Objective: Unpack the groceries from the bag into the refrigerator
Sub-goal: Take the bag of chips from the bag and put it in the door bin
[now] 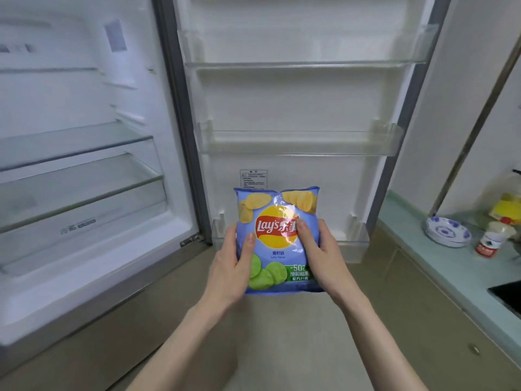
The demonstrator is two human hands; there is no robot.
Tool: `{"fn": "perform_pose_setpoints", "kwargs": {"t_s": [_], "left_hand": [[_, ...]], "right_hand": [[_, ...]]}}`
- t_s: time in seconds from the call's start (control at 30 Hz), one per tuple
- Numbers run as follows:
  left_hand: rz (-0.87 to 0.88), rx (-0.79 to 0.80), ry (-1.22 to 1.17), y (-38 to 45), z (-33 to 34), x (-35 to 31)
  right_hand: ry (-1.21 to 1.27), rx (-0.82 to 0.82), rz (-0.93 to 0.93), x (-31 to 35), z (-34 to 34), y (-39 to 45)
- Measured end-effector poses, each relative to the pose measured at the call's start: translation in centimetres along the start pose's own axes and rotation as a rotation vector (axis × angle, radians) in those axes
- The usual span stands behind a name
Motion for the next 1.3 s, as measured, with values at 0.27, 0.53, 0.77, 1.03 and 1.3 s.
{"fn": "perform_pose_setpoints", "kwargs": {"t_s": [0.27, 0.53, 0.77, 1.03, 1.3], "left_hand": [[-0.074, -0.063, -0.108, 7.1, -0.2, 1.7], [-0.097, -0.083, -0.169, 11.1, -0.5, 2.6], [-0.067, -0.046, -0.109, 13.3, -0.2, 3.8], [-0.137, 0.047, 0.149, 14.0, 0.6, 7.6], [-0.172, 0.028, 0.299, 13.9, 0.8, 7.5]], "right_hand": [[-0.034, 0.115, -0.014, -1.2, 1.6, 9.3], [-0.019, 0.18, -0.037, -2.4, 3.2, 14.1], [0.058, 0.157, -0.002, -4.1, 3.5, 16.0], [-0.15, 0.192, 0.07, -7.2, 2.3, 16.2], [-0.278, 0.18, 0.129, -9.9, 1.7, 17.2]]}}
Point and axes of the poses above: each hand's wrist, its own y-axis towards the middle knuckle, its own z-axis out of the palm, x = y × z, the point moved 7 cm from there along y, towards the middle knuckle, and after that the axes turned 13 degrees about y, right-handed, at the moved point
